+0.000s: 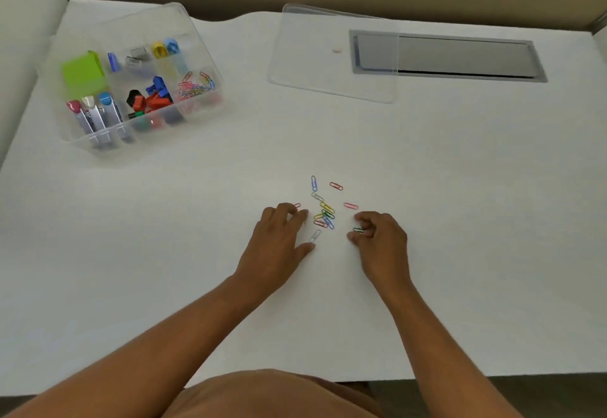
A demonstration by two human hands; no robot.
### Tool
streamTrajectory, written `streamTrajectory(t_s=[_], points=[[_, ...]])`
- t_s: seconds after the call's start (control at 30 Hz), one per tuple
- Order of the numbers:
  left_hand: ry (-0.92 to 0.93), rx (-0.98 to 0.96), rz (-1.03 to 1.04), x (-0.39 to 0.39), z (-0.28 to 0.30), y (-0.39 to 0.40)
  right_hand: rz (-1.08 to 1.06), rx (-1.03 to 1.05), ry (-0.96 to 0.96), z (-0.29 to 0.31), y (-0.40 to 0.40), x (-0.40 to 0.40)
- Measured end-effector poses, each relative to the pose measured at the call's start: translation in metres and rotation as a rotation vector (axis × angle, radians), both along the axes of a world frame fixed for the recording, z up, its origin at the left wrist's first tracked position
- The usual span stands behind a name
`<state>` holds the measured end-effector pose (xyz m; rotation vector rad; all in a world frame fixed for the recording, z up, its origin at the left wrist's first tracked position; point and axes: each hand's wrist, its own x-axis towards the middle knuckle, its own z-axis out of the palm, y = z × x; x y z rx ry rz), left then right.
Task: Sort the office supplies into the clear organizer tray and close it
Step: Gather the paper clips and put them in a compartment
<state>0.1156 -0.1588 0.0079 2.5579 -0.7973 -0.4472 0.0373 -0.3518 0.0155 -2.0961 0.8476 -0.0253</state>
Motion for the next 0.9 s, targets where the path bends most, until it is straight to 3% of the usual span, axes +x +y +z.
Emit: streamTrajectory(t_s=[0.23, 0.37, 0.43, 0.53, 0.63, 0.8, 0.9], points=[[-0.104, 0.131, 0.123, 0.001, -0.002, -0.017, 0.345, -0.11, -0.016, 0.008, -0.006, 0.054], [-0.161, 0.182, 0.116, -0.004, -0.008, -0.021, 0.723, -0.465, 0.181, 0.003, -0.01, 0.052], [-0.24, 0.133, 0.088, -0.009, -0.013, -0.022, 0.833, -0.615, 0.158, -0.006, -0.001, 0.045], [-0.349, 0.066, 0.024, -0.015, -0.017, -0.023, 0.747, -0.525, -0.036, -0.015, 0.013, 0.036], [-0.401, 0.059, -0.053, -0.012, -0.012, -0.022, 0.74, -0.525, -0.113, -0.017, 0.023, 0.029], [-0.333, 0.058, -0.018, 0.002, -0.007, -0.026, 0.725, -0.476, -0.103, -0.013, 0.017, 0.051], [-0.193, 0.007, 0.146, 0.014, 0.0, -0.027, 0.475, -0.213, -0.118, -0.004, 0.012, 0.064]])
